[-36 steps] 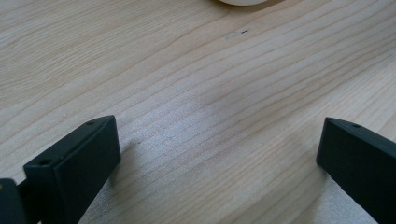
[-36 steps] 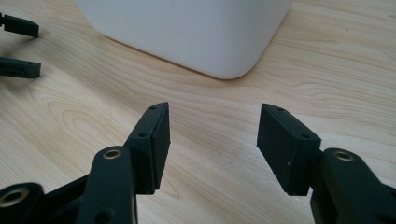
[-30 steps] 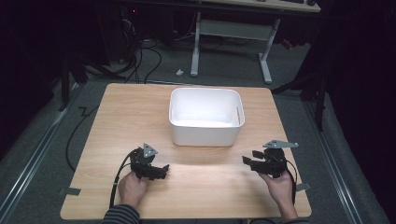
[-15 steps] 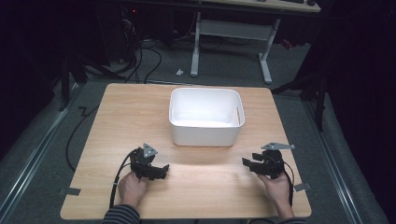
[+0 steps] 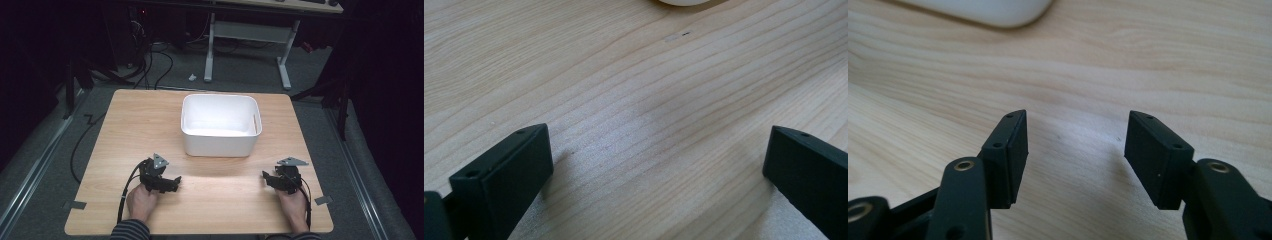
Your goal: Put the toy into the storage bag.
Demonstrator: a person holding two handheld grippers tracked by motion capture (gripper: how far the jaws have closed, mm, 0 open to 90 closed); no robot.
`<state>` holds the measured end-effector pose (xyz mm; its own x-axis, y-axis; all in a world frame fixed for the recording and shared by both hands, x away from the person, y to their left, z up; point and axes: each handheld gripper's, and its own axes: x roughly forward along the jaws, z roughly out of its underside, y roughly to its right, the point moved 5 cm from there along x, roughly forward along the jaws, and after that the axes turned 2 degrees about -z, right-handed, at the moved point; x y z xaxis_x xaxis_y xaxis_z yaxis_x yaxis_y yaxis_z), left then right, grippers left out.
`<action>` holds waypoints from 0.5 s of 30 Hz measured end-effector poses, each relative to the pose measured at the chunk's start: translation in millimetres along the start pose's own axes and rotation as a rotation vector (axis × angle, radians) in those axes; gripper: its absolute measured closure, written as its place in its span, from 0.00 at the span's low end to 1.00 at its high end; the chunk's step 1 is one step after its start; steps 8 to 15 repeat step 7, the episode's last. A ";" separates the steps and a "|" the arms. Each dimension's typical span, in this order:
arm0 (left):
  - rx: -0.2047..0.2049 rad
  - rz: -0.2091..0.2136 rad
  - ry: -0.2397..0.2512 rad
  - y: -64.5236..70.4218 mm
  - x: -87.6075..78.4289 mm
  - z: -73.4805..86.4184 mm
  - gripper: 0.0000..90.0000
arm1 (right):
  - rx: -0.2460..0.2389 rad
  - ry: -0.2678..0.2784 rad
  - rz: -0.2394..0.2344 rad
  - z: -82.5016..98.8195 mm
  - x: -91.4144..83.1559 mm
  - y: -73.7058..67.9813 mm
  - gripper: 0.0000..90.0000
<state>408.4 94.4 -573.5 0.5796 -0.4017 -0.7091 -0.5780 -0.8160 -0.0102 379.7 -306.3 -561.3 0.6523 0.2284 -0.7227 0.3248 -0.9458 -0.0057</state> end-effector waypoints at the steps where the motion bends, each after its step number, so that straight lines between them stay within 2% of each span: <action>1: 0.000 0.000 0.000 0.0 0.0 0.0 0.00 | 0.000 0.000 0.000 0.0 0.0 0.0 0.42; 3: 0.000 0.000 0.000 0.0 0.0 0.0 0.00 | 0.004 0.052 -0.002 2.4 2.5 1.5 0.41; 15: 0.000 0.000 0.000 0.1 0.0 0.0 0.00 | 0.004 0.051 0.001 2.4 2.5 1.4 0.41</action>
